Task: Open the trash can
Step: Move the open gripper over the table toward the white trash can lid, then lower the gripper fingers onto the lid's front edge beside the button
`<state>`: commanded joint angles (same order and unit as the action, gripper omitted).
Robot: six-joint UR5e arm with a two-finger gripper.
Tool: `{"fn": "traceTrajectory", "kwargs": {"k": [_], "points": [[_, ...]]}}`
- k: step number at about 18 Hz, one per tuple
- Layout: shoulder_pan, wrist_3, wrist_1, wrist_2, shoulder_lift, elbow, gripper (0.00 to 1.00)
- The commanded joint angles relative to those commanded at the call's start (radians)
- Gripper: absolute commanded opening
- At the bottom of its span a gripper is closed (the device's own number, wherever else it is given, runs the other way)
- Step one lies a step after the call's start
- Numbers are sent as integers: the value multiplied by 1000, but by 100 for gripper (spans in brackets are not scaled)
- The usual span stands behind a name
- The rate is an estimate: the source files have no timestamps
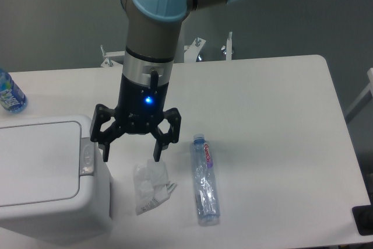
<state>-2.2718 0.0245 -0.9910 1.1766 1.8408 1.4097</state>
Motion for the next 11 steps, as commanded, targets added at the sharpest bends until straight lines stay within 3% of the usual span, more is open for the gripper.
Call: {"fn": "traceTrajectory", "kwargs": {"k": [11], "points": [[26,11,0,0,5,17,100]]}}
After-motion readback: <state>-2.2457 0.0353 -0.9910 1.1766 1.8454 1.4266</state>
